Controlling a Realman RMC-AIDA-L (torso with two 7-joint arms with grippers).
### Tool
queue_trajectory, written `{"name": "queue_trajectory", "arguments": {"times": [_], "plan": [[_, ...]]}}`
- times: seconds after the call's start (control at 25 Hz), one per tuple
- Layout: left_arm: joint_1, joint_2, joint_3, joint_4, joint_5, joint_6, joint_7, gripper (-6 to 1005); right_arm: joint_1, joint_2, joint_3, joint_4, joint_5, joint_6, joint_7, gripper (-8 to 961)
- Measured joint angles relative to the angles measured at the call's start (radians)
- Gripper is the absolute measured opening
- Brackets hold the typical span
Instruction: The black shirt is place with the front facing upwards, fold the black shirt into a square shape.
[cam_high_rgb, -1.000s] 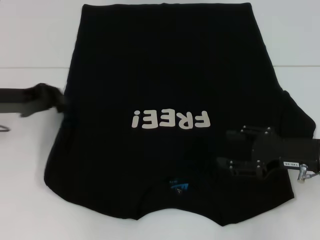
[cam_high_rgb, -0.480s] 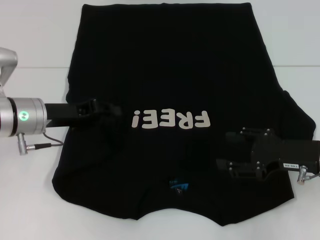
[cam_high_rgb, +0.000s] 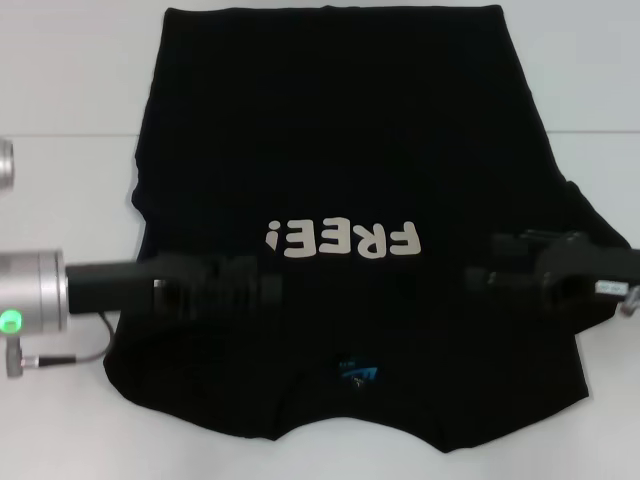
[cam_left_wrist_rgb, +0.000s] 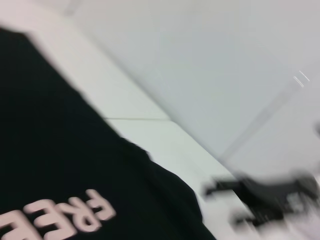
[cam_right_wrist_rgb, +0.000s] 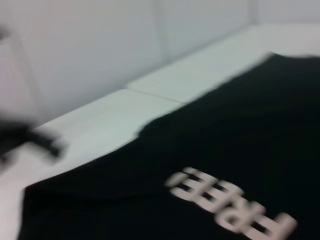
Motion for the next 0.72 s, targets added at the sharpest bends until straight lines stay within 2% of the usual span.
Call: {"name": "queue_trajectory", "arguments": {"times": [0.08,0.16,0.32,0.36,0.52,0.72], "plan": [[0.033,-0.02,0.005,0.029,0.004,0.016,0.133,659,0.006,-0.017,-0.003,-0.043,-0.04,0.018,0.181,797],[0.077,-0.05,0.014,0.068,0.008,0.018,0.286,733,0.016,-0.034,-0.002,-0.094,-0.097,0.028,0.351,797],[0.133,-0.094,0.017,0.126,0.008,0.01,0.427,880,0.041,-0.058,0.003,-0.231,-0.267,0.003,0.691,797],[0.141,-0.101,0.017,0.135,0.008,0.01,0.443,885,0.048,-0.061,0.005,-0.263,-0.312,-0.008,0.767,796],[0.154,-0.11,0.017,0.148,0.006,0.019,0.465,904,0.093,-0.07,0.029,-0.365,-0.526,-0.078,1.024,796],[0.154,-0.107,0.018,0.144,0.008,0.025,0.466,909,0.15,-0.058,0.041,-0.348,-0.74,-0.066,1.099,796]]}}
